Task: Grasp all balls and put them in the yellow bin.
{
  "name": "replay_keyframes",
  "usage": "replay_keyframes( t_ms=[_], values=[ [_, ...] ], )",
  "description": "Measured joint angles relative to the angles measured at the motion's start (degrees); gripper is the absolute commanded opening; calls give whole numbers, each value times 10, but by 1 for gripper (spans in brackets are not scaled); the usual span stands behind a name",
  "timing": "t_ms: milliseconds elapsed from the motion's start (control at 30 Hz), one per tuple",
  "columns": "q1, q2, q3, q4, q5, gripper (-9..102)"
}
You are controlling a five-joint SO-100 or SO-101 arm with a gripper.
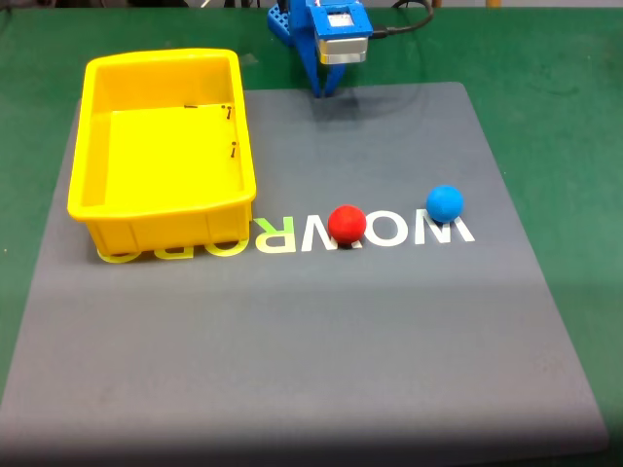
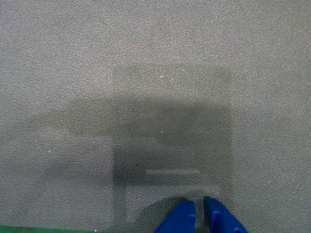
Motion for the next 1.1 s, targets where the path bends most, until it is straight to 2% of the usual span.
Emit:
replay_keyframes(
  t_ms=[167, 467, 667, 900, 1100],
  values=[
    [18, 0, 0, 15, -54, 0],
    [19, 2, 0, 17, -65, 0],
    [23, 2, -1, -6, -51, 27],
    [14, 2, -27, -75, -76, 32],
    [-61, -43, -105, -117, -78, 32]
  ],
)
